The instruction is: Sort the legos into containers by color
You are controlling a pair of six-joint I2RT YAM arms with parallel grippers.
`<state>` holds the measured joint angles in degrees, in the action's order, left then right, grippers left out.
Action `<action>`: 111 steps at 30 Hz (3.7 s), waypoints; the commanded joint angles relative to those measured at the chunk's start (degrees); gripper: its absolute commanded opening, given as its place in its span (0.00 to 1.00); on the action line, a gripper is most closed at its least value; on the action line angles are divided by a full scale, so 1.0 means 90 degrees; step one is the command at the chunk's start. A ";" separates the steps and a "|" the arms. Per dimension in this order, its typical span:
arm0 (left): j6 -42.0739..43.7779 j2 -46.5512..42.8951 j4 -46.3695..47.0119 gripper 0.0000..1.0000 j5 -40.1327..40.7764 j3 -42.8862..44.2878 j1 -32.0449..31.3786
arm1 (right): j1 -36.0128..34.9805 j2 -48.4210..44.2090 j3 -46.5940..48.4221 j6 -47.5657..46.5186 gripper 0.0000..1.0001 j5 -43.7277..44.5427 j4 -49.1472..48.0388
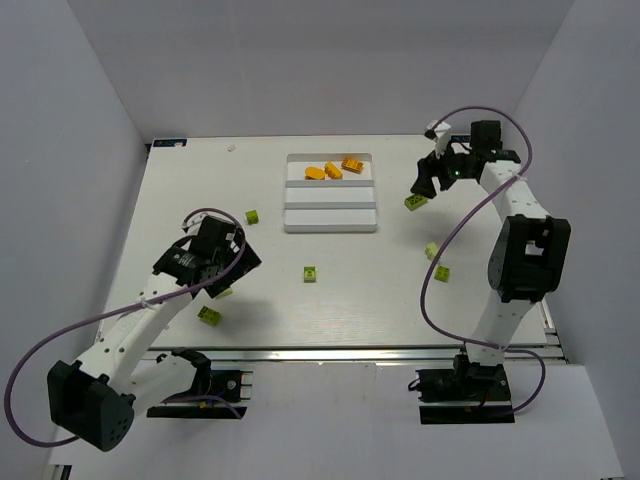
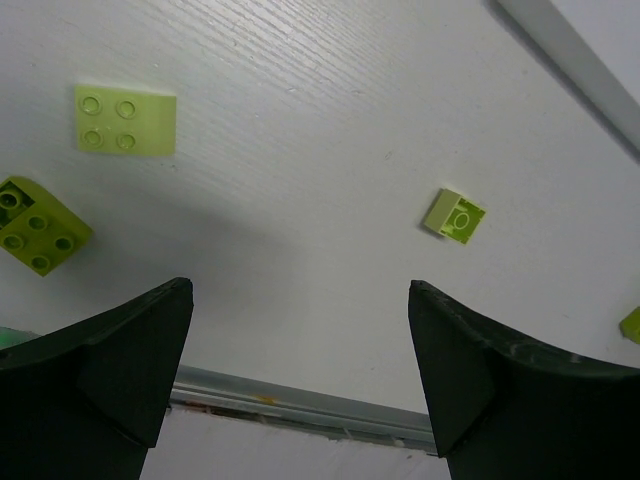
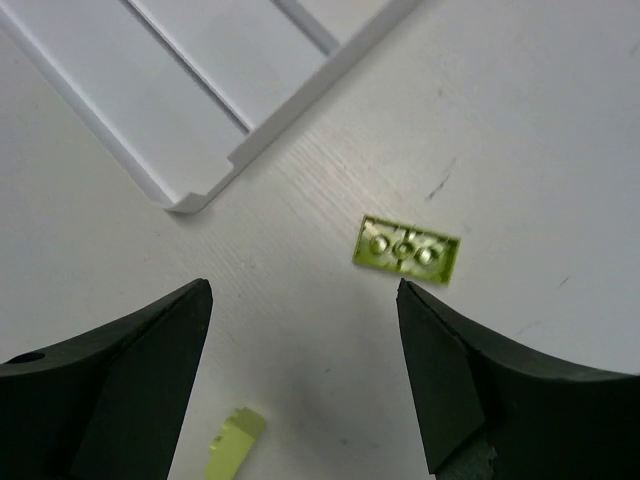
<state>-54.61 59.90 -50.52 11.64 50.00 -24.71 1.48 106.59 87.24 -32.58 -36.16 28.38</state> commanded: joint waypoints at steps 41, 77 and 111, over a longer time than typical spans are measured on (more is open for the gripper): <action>-0.1227 -0.1968 -0.1916 0.98 0.0260 -0.0164 0.0031 | -0.0115 0.3499 0.4242 -1.0472 0.76 0.0620 0.4024; -0.1247 -0.1714 -0.1759 0.98 0.0113 -0.0350 0.0031 | -0.0389 0.3958 0.4164 -1.0551 0.53 0.1323 0.4650; -0.0924 -0.0805 -0.1310 0.98 0.0728 -0.0809 0.0031 | -0.2273 0.2414 0.3832 -0.1870 0.04 -0.0240 0.0451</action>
<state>-62.81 53.52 -62.41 16.21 43.29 -24.58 -18.94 124.99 118.93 -59.37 -37.08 36.62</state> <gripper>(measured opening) 0.979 0.431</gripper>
